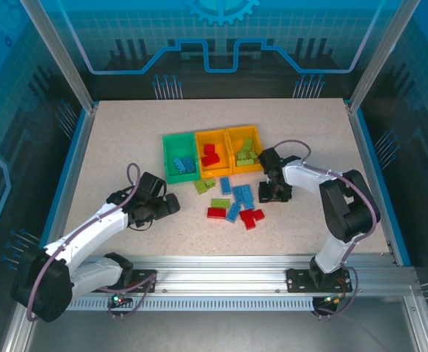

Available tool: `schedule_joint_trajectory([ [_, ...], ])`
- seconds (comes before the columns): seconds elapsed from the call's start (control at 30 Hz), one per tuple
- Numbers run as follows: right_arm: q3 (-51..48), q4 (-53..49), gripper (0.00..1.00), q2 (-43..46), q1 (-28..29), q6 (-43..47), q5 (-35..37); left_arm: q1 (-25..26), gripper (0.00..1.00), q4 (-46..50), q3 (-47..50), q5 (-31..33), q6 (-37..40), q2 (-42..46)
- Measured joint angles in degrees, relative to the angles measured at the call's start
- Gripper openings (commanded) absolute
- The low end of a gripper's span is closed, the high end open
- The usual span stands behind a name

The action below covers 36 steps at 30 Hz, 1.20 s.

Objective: Sort the legos into containers by color

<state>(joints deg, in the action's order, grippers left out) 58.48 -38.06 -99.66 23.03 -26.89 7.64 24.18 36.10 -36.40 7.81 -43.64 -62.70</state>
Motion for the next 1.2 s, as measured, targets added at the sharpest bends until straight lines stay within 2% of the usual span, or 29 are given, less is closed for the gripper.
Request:
schedule_joint_trajectory([
  [0.13,0.3,0.0,0.34,-0.1,0.1,0.8,-0.1,0.0,0.99,0.0,0.0,0.2,0.0,-0.3],
  [0.4,0.8,-0.2,0.34,2.4,1.9,1.1,-0.1,0.0,0.99,-0.1,0.0,0.3,0.0,-0.6],
  [0.6,9.2,-1.3,0.34,5.7,7.8,1.1,-0.7,0.0,0.99,-0.7,0.0,0.3,0.0,-1.8],
  [0.7,13.8,0.5,0.34,5.5,9.6,0.9,-3.9,0.0,0.99,-0.8,0.0,0.3,0.0,-1.9],
  [0.8,20.2,0.6,0.34,2.3,10.1,0.4,-6.7,0.0,0.99,-0.9,-0.1,0.3,0.0,-2.2],
  [1.03,37.7,-1.0,0.35,-12.9,11.2,-0.5,-9.1,0.8,0.99,-0.8,-0.1,0.3,0.0,-2.2],
  [1.2,45.8,-4.0,0.39,-21.4,11.1,-2.2,-9.7,1.0,0.99,-0.8,-0.1,0.3,0.0,-2.4],
])
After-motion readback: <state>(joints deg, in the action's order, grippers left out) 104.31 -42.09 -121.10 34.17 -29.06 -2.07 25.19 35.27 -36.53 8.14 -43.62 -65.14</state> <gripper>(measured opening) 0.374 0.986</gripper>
